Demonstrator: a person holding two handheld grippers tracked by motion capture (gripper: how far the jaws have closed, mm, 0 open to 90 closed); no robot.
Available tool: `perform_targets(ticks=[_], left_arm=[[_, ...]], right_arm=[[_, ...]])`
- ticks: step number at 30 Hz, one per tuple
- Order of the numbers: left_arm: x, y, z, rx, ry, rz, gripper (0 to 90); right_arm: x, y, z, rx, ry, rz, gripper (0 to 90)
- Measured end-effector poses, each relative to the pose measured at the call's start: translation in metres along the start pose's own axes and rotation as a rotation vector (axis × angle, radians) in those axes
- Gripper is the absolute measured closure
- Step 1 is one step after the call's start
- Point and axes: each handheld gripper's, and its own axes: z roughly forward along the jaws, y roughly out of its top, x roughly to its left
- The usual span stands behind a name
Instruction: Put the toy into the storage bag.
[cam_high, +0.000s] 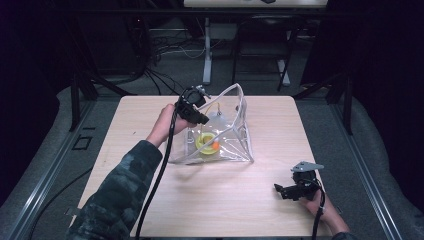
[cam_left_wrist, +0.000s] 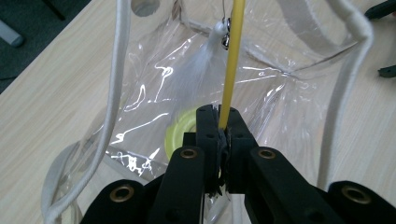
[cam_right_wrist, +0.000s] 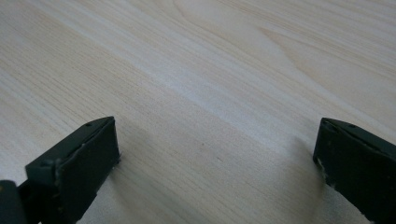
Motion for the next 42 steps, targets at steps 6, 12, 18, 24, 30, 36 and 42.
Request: perform_targets(ticks=[6,12,18,24,30,36,42], left_arm=[[0.003,-0.005,0.004,0.0,-0.008,-0.022,86.5],[0.004,-0.008,-0.003,-0.01,-0.015,-0.027,80.4],[0.002,-0.011,-0.022,-0.049,-0.001,-0.016,62.9],[0.003,-0.016,-0.043,-0.077,0.024,-0.041,44.7],[0.003,-0.024,-0.062,-0.103,0.05,-0.062,29.3],[0.003,-0.036,-0.081,-0.113,0.089,-0.09,17.2],[0.009,-0.054,-0.097,-0.124,0.12,-0.125,12.8]], right_arm=[[0.0,0.0,0.001,-0.008,-0.001,0.004,0.0],[0.0,0.0,0.0,-0.002,-0.001,0.0,0.0],[0.0,0.0,0.0,-0.004,-0.001,-0.002,0.0],[0.001,0.0,0.0,-0.008,-0.002,0.005,0.0],[0.001,-0.001,0.0,-0.008,-0.006,0.008,0.0],[0.001,-0.001,0.0,-0.009,-0.005,0.009,0.0],[0.001,-0.001,0.0,-0.011,-0.005,0.008,0.0]])
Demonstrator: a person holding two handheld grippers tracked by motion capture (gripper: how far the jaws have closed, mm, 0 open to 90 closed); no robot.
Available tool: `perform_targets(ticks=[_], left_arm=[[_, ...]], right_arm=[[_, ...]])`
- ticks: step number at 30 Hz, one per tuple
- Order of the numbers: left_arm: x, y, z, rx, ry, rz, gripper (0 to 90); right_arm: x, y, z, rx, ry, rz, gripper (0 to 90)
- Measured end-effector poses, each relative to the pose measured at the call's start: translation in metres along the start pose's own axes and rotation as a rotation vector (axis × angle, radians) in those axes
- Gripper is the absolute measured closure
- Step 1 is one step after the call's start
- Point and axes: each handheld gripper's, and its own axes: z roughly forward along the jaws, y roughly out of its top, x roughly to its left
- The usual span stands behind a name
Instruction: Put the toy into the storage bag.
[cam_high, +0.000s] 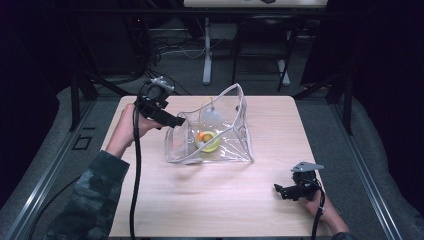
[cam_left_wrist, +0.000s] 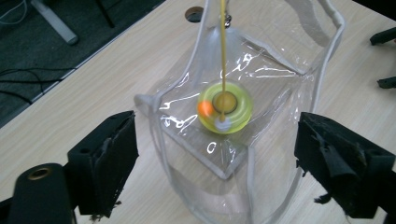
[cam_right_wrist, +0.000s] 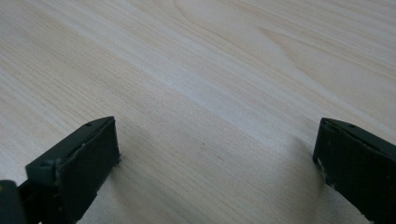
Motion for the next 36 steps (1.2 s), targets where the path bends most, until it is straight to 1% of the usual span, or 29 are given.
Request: perform_targets(ticks=[1,2,3,4,8,10,11,12,13,15,18,20,21,22,29,32,33,34,36], left_arm=[[0.0,0.0,0.0,0.0,0.0,0.0,11.9],[0.002,-0.004,-0.002,0.0,0.005,-0.01,11.9],[0.003,-0.007,-0.004,0.001,0.009,-0.015,9.9],[0.006,-0.012,-0.007,0.01,0.009,-0.024,9.1],[0.009,-0.024,-0.012,0.017,0.024,-0.043,6.6],[0.011,-0.03,-0.015,0.022,0.028,-0.049,6.4],[0.011,-0.03,-0.015,0.022,0.028,-0.049,6.2],[0.013,-0.036,-0.018,0.028,0.034,-0.058,6.0],[0.013,-0.036,-0.018,0.028,0.034,-0.058,5.9],[0.015,-0.041,-0.021,0.04,0.036,-0.061,5.5],[0.016,-0.053,-0.024,0.051,0.042,-0.072,4.8],[0.017,-0.06,-0.024,0.059,0.051,-0.079,4.4],[0.017,-0.06,-0.024,0.059,0.051,-0.079,3.9],[0.018,-0.067,-0.024,0.07,0.054,-0.086,3.4],[0.022,-0.094,-0.023,0.093,0.068,-0.127,1.6],[0.022,-0.105,-0.021,0.107,0.067,-0.136,1.5],[0.022,-0.105,-0.021,0.107,0.067,-0.136,1.4],[0.022,-0.112,-0.019,0.113,0.063,-0.145,1.2],[0.022,-0.119,-0.017,0.109,0.06,-0.145,1.2]], right_arm=[[0.0,0.0,0.0,0.0,0.0,0.0,0.0],[0.0,0.0,0.0,0.0,0.0,0.0,0.0],[0.0,0.0,0.0,0.003,0.0,0.002,0.0],[0.0,0.0,0.0,0.0,0.0,0.0,0.0],[0.0,0.0,0.0,0.001,-0.001,0.0,0.0],[0.0,0.0,0.0,0.001,-0.001,0.0,0.0],[0.0,0.0,0.0,0.001,-0.001,0.0,0.0],[0.0,0.0,0.0,0.001,-0.001,0.0,0.0],[0.0,0.0,0.0,0.001,-0.001,0.0,0.0],[0.0,0.0,0.0,0.0,0.002,0.001,0.0],[0.0,0.0,0.0,-0.002,0.0,0.002,0.0],[0.0,0.0,0.0,-0.002,0.0,0.003,0.0],[0.0,0.0,0.0,-0.002,0.0,0.002,0.0],[0.0,0.0,0.0,-0.003,0.002,0.004,0.0],[0.0,0.0,0.0,-0.003,0.002,0.004,0.0],[0.0,0.0,0.0,-0.002,0.0,0.002,0.0],[0.0,0.0,0.0,-0.003,0.002,0.004,0.0],[0.0,0.0,0.0,-0.001,0.001,0.002,0.0],[0.0,0.0,0.0,-0.002,0.004,0.003,0.0]])
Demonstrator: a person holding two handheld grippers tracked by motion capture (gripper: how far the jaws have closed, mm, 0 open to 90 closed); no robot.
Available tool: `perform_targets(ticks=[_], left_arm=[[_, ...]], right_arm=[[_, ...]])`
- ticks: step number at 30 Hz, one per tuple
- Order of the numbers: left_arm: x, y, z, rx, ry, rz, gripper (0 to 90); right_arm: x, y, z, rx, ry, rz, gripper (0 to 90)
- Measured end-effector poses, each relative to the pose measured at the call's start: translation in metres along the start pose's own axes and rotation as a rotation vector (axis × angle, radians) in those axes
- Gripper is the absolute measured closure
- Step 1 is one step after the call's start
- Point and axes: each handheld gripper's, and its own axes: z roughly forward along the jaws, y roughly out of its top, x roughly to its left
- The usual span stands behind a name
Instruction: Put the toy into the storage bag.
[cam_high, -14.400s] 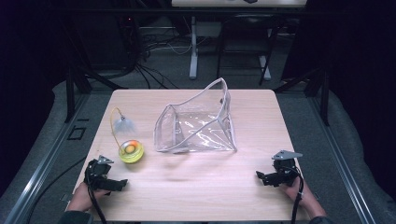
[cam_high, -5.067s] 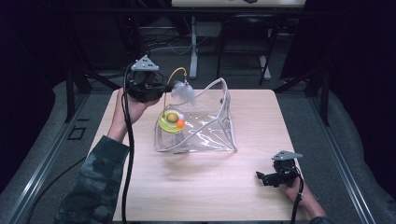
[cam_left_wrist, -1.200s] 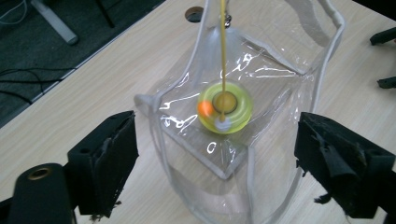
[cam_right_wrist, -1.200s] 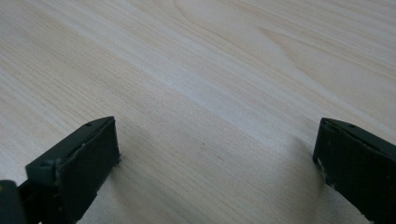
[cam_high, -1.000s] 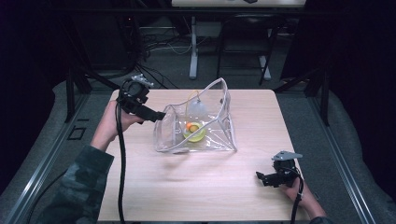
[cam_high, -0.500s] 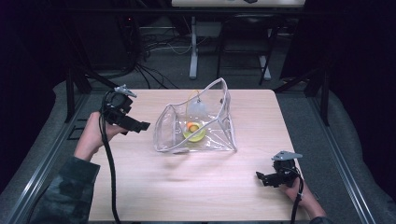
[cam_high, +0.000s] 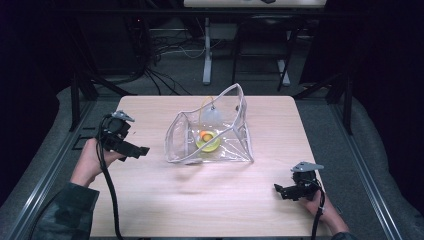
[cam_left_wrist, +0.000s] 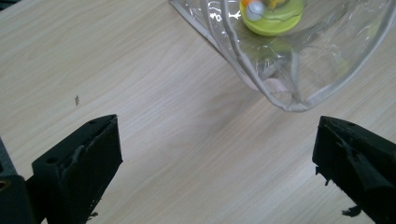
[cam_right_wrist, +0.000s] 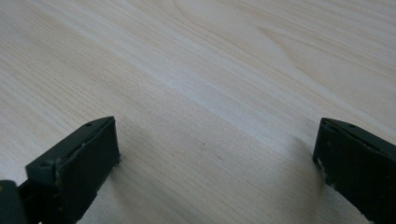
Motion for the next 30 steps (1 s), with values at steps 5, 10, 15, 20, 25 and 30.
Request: perform_targets(ticks=[5,10,15,20,25,30], left_arm=[[0.002,-0.019,0.012,0.01,-0.018,-0.025,0.8],[0.005,-0.036,0.027,0.025,-0.018,-0.054,0.5],[0.006,-0.053,0.041,0.019,-0.029,-0.1,0.8],[0.005,-0.073,0.06,0.029,-0.062,-0.131,0.0],[0.008,-0.087,0.08,0.063,-0.074,-0.14,0.0],[0.008,-0.095,0.097,0.126,-0.053,-0.158,0.0]], right_arm=[[0.0,0.0,0.0,0.002,-0.004,-0.002,0.0],[0.0,0.0,0.0,0.001,-0.003,-0.002,0.0],[0.0,0.0,0.0,0.001,-0.003,-0.002,0.0],[0.0,0.0,0.0,0.001,-0.001,-0.003,0.0],[0.0,0.0,0.0,0.002,0.0,-0.005,0.0],[0.0,0.0,0.0,0.002,0.001,-0.005,0.0]])
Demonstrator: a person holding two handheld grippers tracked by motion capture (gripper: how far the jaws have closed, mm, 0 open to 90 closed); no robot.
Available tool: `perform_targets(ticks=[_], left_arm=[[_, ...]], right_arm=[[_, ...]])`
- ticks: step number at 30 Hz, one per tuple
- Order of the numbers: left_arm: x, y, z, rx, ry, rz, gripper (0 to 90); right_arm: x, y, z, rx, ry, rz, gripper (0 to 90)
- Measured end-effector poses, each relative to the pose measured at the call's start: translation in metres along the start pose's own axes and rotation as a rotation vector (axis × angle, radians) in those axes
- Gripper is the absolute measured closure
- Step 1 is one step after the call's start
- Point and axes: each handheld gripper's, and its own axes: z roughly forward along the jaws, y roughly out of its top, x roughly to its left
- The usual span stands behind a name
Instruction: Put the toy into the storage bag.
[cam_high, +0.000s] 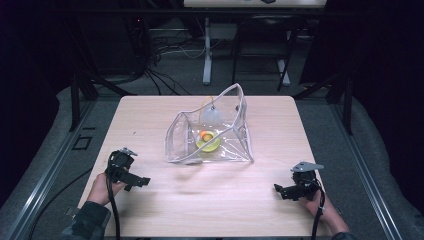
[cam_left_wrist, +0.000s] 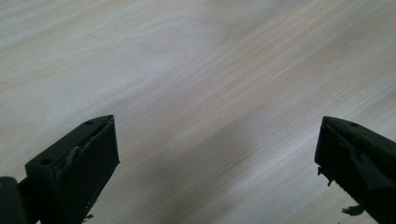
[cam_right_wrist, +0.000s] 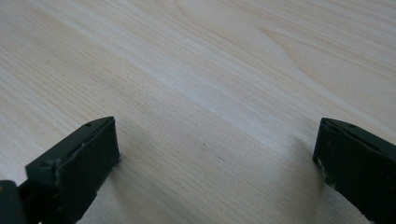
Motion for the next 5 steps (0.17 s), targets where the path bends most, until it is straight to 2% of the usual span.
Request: perform_targets(ticks=[5], left_arm=[[0.0023,-0.003,0.0083,0.008,0.005,-0.014,0.0]], right_arm=[[-0.0001,0.0,0.0001,-0.001,0.001,-0.002,0.0]])
